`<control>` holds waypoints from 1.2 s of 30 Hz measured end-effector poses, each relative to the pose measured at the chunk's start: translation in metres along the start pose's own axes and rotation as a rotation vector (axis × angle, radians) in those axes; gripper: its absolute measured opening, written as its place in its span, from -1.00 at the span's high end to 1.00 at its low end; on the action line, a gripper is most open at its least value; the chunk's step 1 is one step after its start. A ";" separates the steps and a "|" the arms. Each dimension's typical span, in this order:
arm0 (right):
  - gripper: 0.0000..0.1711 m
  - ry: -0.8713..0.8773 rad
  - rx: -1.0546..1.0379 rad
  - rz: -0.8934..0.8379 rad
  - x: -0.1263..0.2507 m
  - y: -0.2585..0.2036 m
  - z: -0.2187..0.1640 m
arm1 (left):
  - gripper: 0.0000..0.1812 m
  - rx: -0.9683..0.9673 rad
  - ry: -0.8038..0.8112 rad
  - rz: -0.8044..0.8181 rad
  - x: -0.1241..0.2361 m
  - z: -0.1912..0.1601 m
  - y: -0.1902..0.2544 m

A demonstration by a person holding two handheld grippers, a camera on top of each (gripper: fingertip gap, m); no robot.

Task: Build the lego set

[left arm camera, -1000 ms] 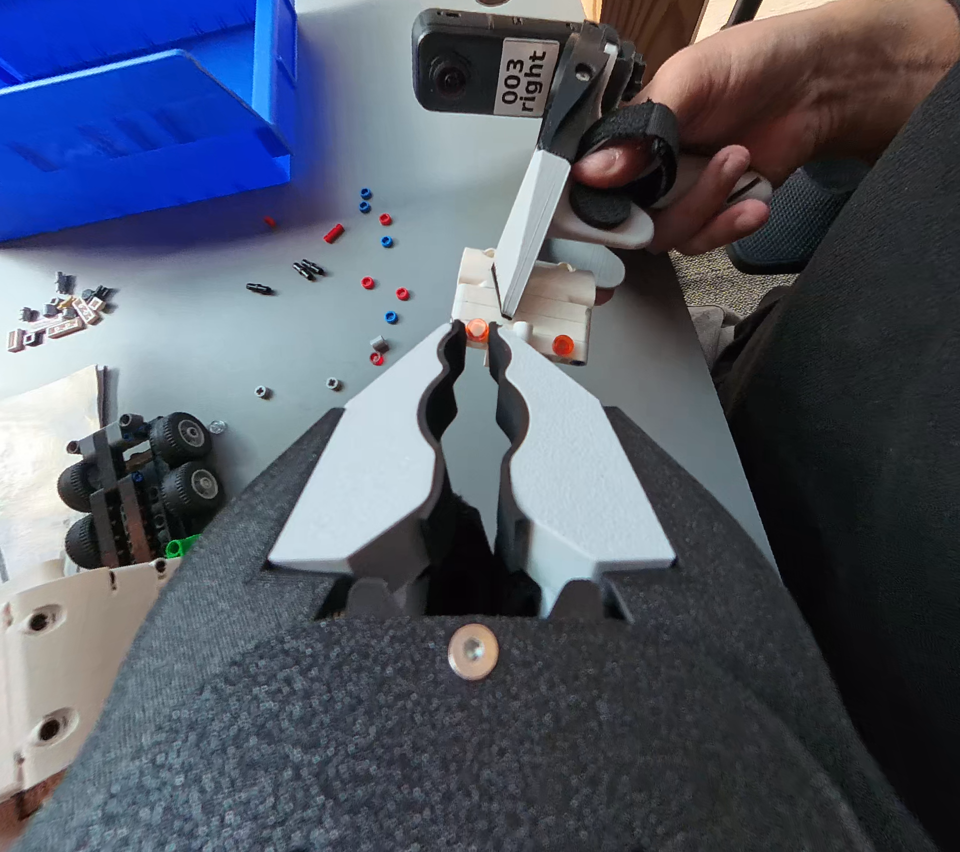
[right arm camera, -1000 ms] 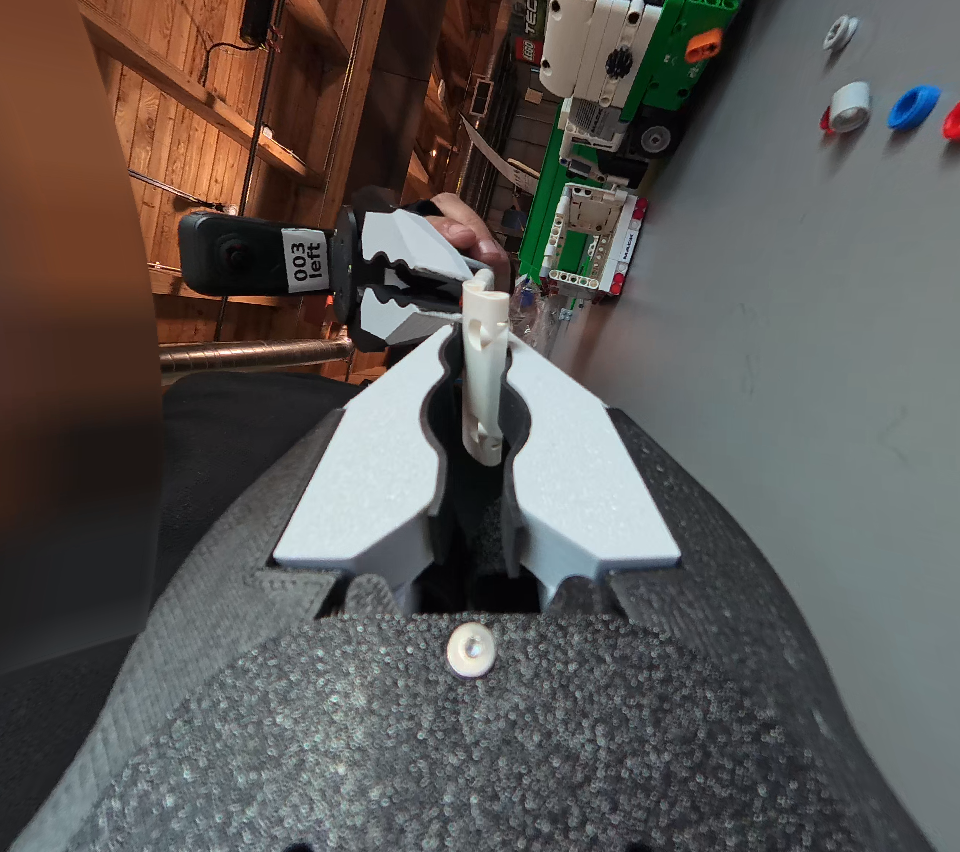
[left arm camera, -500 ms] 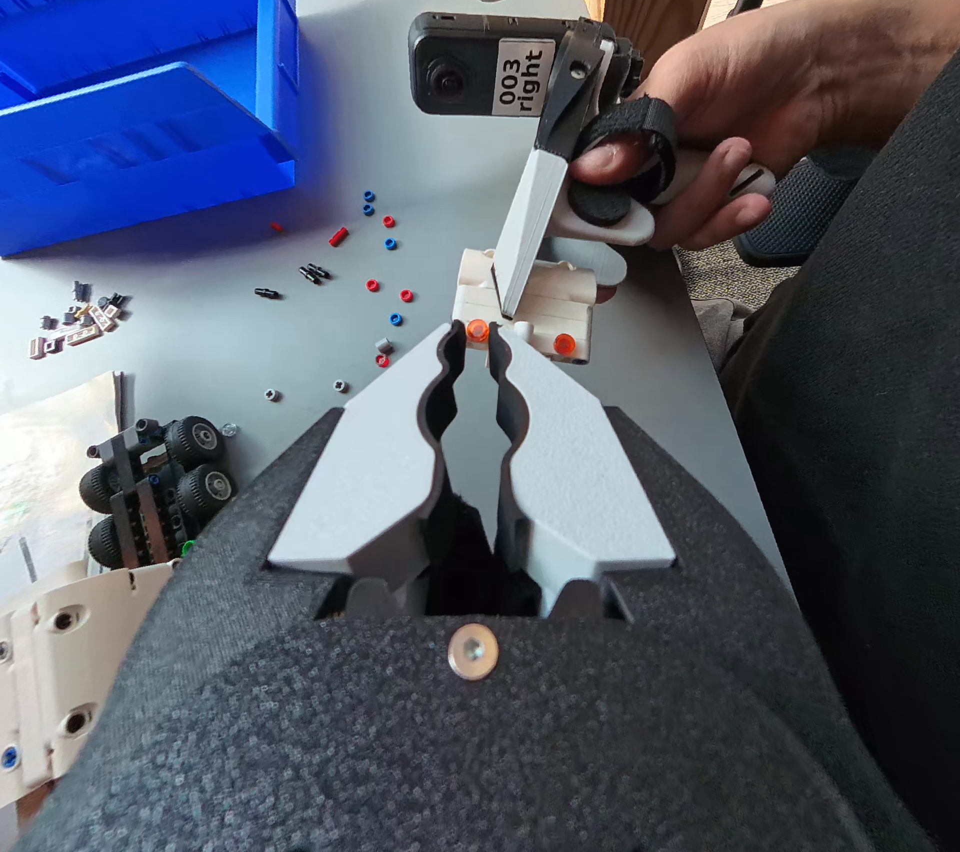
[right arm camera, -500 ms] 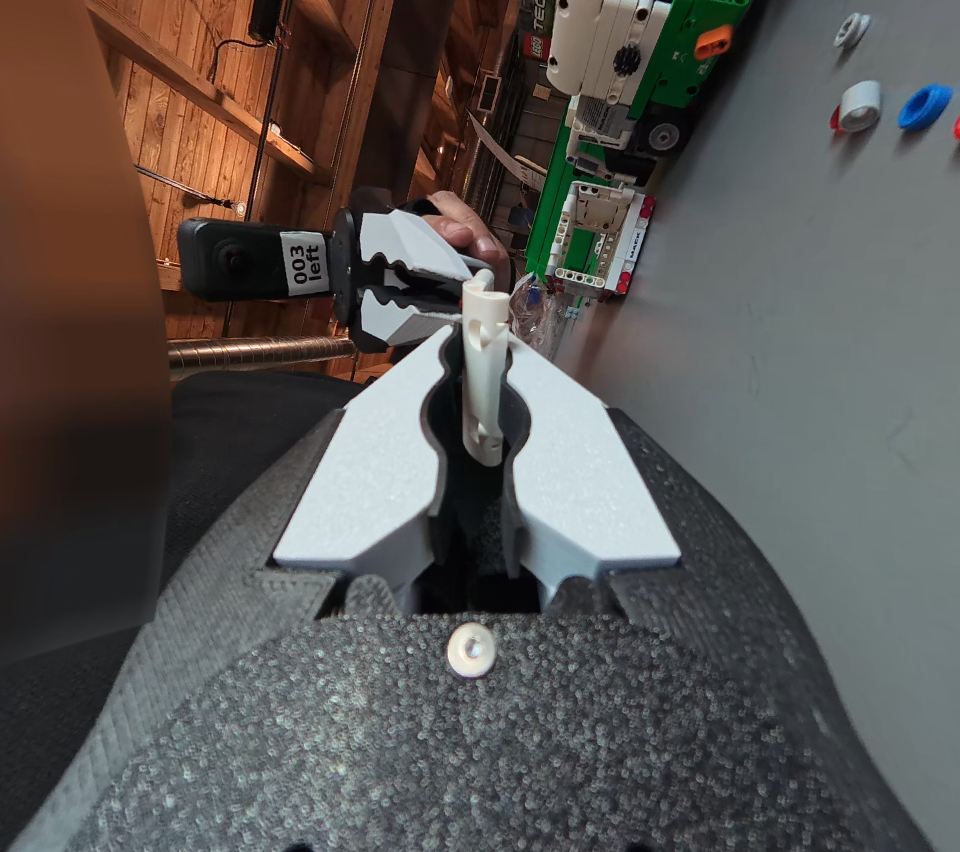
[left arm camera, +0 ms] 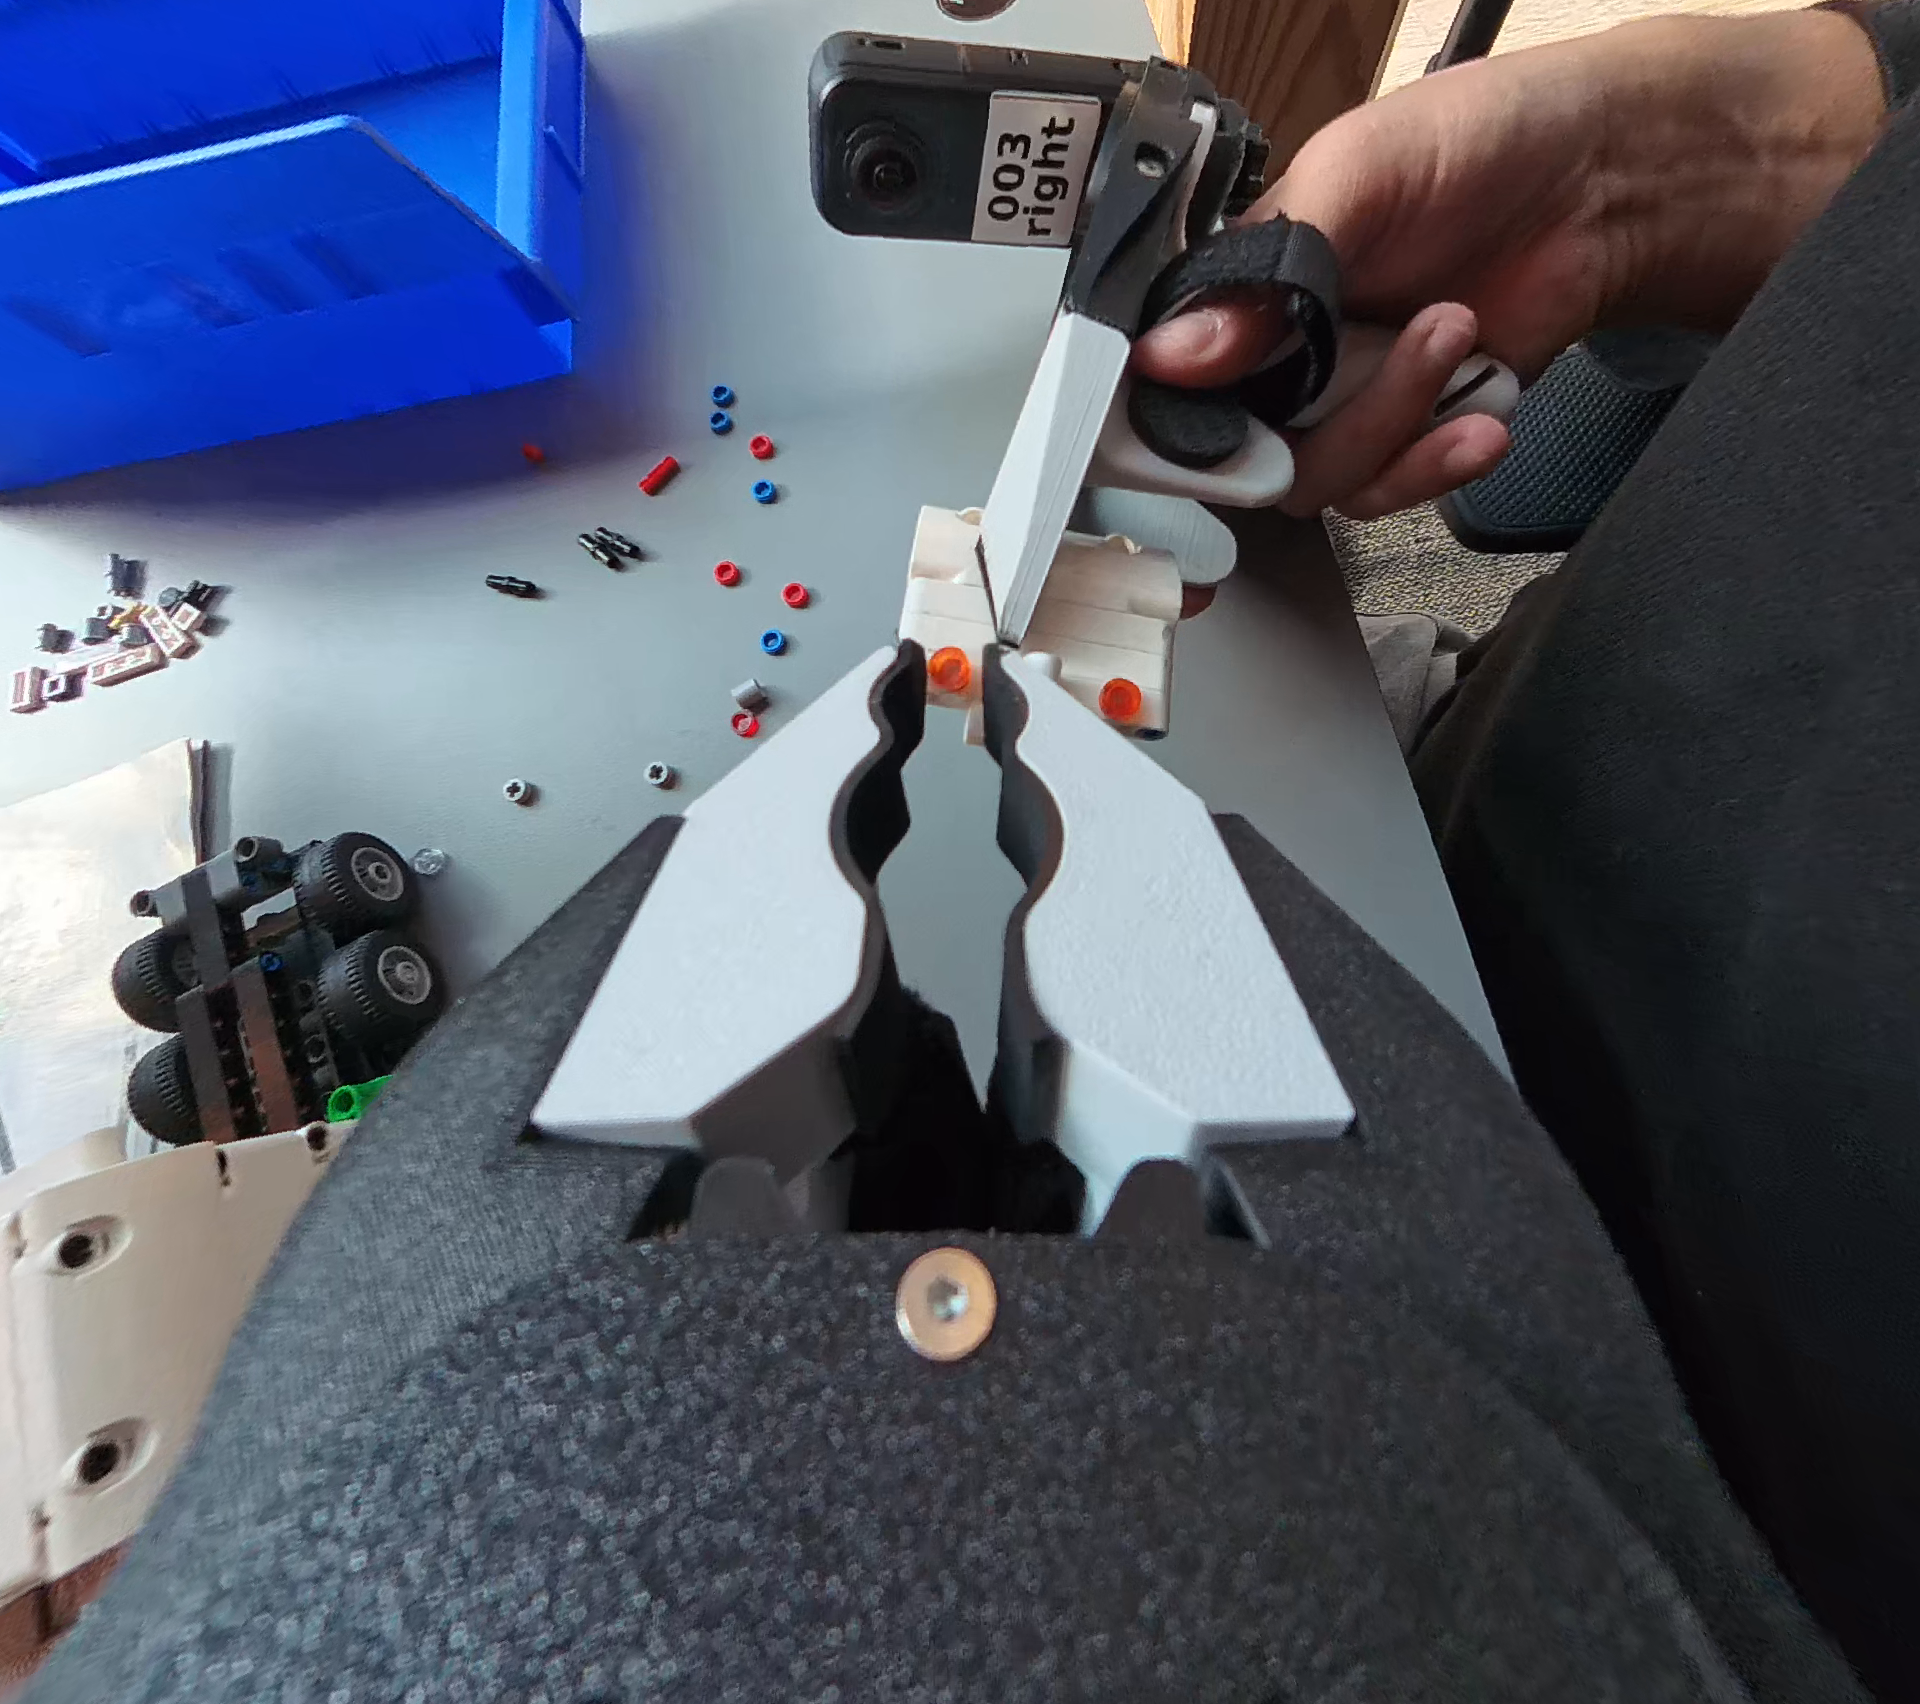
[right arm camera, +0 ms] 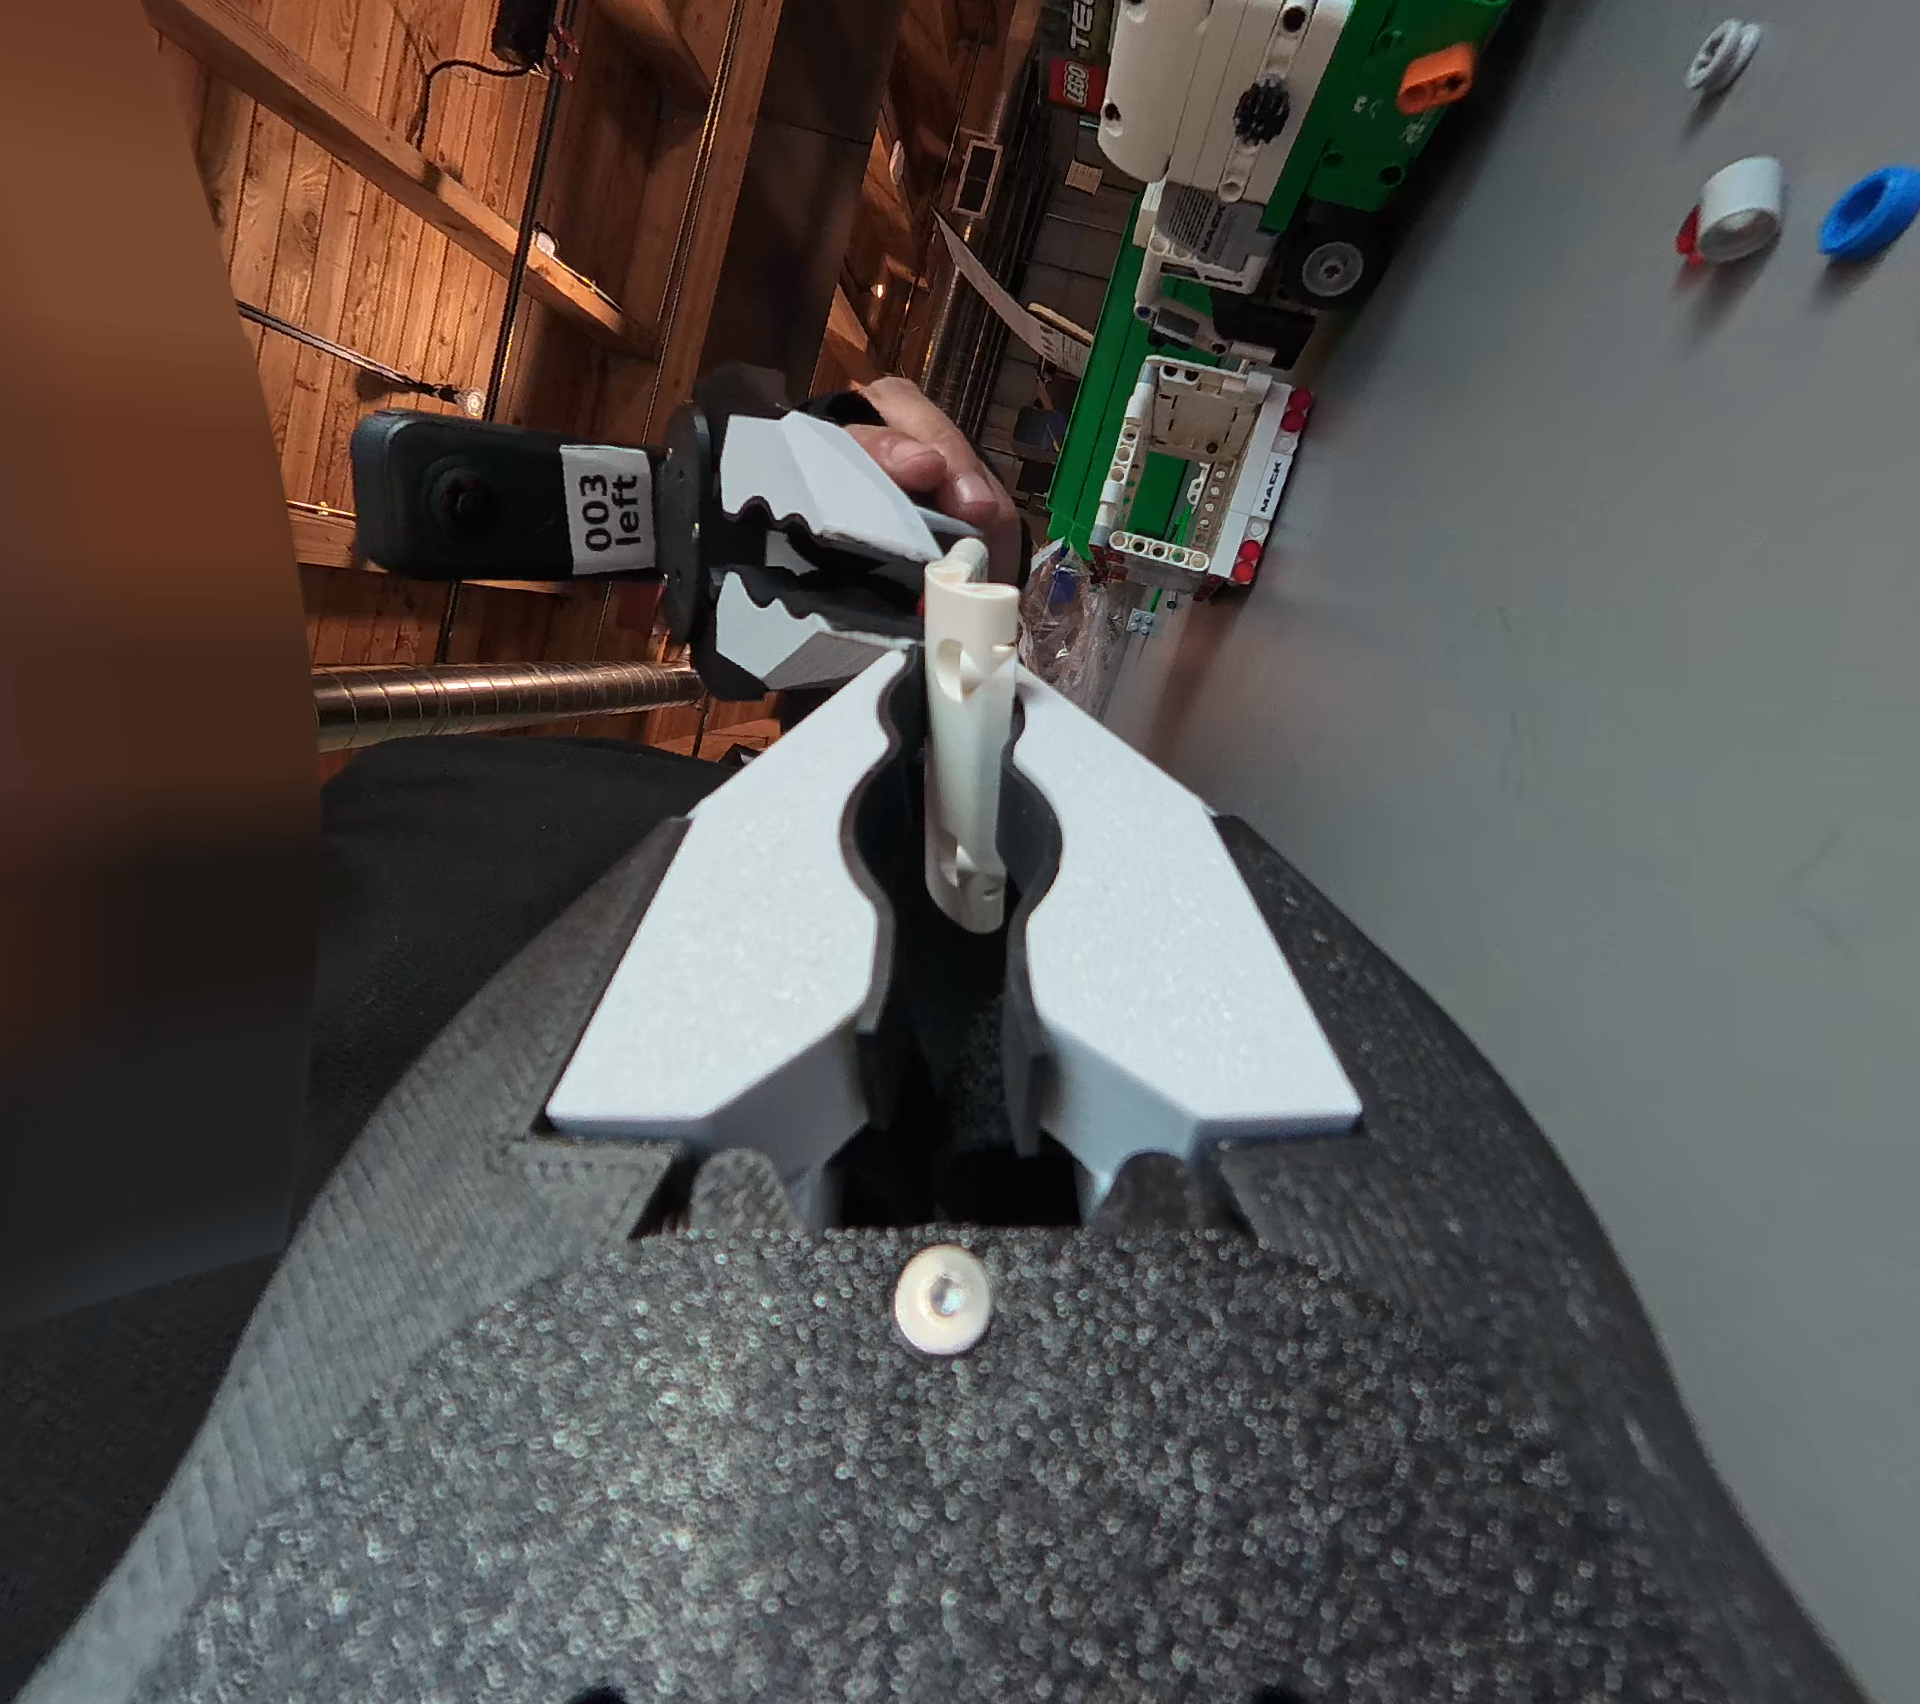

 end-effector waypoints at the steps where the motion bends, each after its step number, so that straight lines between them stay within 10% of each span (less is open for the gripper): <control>1: 0.91 -0.002 0.002 -0.001 0.000 0.000 0.000 | 0.90 0.008 0.004 -0.005 0.000 0.000 0.000; 10: 0.91 0.002 0.000 0.011 0.001 -0.001 0.000 | 0.81 0.085 0.114 -0.026 0.006 0.007 -0.003; 21: 0.91 0.009 0.018 0.003 0.001 -0.001 0.000 | 0.67 1.094 0.479 -0.318 0.001 -0.039 -0.020; 36: 0.91 0.001 0.038 -0.025 -0.001 0.000 -0.002 | 0.88 1.148 0.455 -0.405 -0.013 -0.039 -0.004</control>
Point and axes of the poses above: each gripper's, where its closed fingertips meet, x back along the fingers, z out of its top, y = z × x across the jaws, the point moved 7 cm from there along x, back along the fingers, and after that the axes turned 14 degrees about -x, right-handed, at the moved point
